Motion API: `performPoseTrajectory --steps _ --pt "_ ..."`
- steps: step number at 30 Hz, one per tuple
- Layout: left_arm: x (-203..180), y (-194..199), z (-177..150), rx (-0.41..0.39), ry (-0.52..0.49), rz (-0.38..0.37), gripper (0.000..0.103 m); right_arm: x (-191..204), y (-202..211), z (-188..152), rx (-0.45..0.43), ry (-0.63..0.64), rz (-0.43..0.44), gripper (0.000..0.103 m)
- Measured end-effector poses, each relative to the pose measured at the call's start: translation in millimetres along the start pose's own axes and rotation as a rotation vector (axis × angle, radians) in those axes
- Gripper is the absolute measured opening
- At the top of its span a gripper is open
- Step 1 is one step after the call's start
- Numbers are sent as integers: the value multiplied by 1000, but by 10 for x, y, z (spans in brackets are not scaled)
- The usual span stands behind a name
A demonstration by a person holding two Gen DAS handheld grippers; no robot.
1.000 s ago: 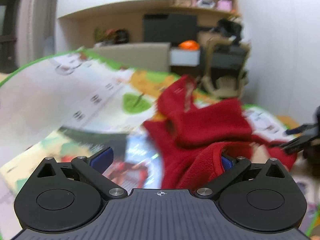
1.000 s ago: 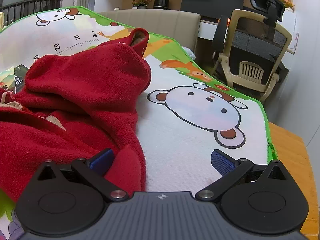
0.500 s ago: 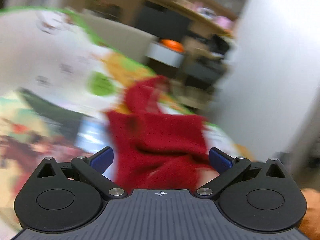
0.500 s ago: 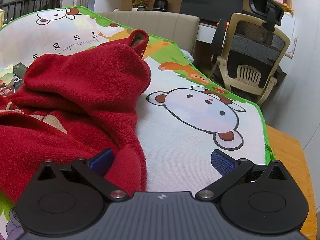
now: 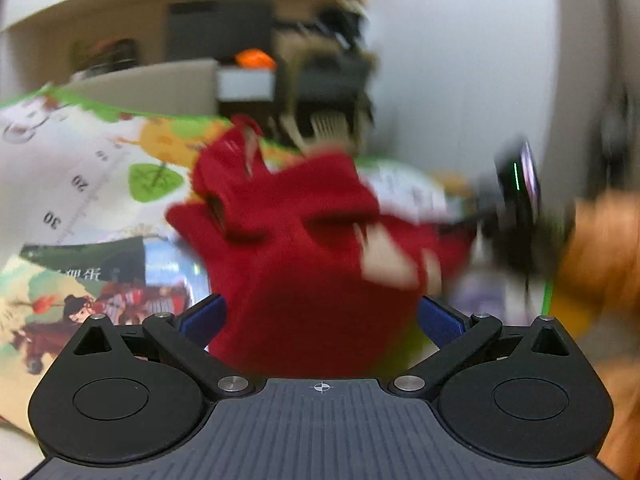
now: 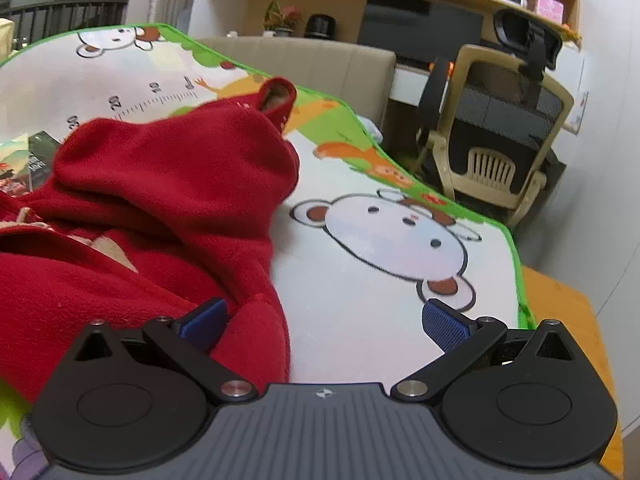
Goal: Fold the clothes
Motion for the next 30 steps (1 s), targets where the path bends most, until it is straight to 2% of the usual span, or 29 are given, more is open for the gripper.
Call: performPoseTrajectory --steps 2,4,5,7,9,11,12,15,19,21,24,25,26,28,30 --pt "-75 -160 -53 67 -57 69 103 -23 169 97 -44 -2 10 103" --pt "-8 -306 4 81 -57 164 103 -39 366 222 -94 -8 37 103" --pt "105 -345 57 56 -18 198 103 -32 460 277 -118 0 52 103" --pt "397 -419 148 -1 128 244 103 29 597 339 -147 53 73 103" --pt "660 -527 178 -25 272 310 103 113 628 333 -138 115 73 103" --pt "900 -696 113 15 389 373 103 172 584 254 -101 169 82 103" --pt "978 -785 62 44 424 378 103 179 549 196 -77 189 91 103" --pt "972 -934 -117 103 442 363 103 86 412 53 -1 149 107 103" --pt "875 -880 -200 95 360 384 103 -148 213 1 66 -17 119 103" --pt "875 -841 -197 97 353 386 103 -143 92 -59 70 -8 62 103" --pt "864 -770 -166 63 383 378 103 -164 3 -54 71 -38 55 103" --pt "851 -738 -159 33 398 361 103 -164 -2 -48 69 -48 63 103" --pt "836 -683 -157 -10 420 312 103 -164 -8 -42 66 -58 71 98" --pt "809 -560 -163 -93 465 185 103 -109 51 -56 46 -38 103 85" --pt "759 -493 -166 -125 478 118 103 -16 132 -77 22 3 150 72"
Point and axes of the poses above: each gripper's, at about its wrist camera, not at the fingertips, and y roughly against the way its jaws point, x to its left, z to its top, the point moved 2 cm from there along -y, roughly the way its jaws point, and after that the axes turned 9 degrees about -y, right-handed, at the moved point
